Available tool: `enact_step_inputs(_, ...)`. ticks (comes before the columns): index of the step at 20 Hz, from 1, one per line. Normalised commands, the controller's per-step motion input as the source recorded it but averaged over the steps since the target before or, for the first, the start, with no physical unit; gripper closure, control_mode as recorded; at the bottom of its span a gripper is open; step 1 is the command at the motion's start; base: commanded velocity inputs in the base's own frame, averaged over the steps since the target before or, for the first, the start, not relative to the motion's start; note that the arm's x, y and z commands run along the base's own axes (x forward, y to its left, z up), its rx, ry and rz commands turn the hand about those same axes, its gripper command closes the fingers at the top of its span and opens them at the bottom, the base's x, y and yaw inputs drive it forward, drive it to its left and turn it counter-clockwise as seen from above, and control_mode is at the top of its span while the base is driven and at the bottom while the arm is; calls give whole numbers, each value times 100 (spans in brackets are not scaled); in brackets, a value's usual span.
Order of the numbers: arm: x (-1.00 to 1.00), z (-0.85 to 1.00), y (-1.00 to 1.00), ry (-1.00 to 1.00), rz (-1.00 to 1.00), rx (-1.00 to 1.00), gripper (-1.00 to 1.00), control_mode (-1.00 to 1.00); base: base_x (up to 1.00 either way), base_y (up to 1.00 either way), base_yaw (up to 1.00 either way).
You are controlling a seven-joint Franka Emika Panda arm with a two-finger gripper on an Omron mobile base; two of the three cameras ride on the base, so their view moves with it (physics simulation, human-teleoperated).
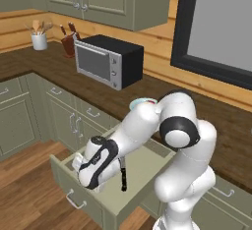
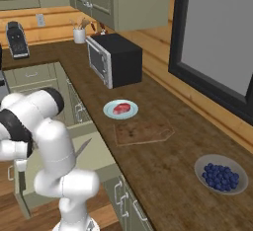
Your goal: Pick up the knife from the drawer and place it on the cutting board. Then place the meat from the plate to the cutting board.
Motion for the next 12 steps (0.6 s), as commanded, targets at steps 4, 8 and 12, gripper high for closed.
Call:
enact_step_inputs(4,-12,17,57,0,-5,-7,-100,-100,0,0,0)
enact_step_inputs(8,7,39,-3,10,0,-18,-100,-100,0,0,0)
enact_step_inputs(12,17,93,-22,2,0,-25,-100,-100,0,0,0)
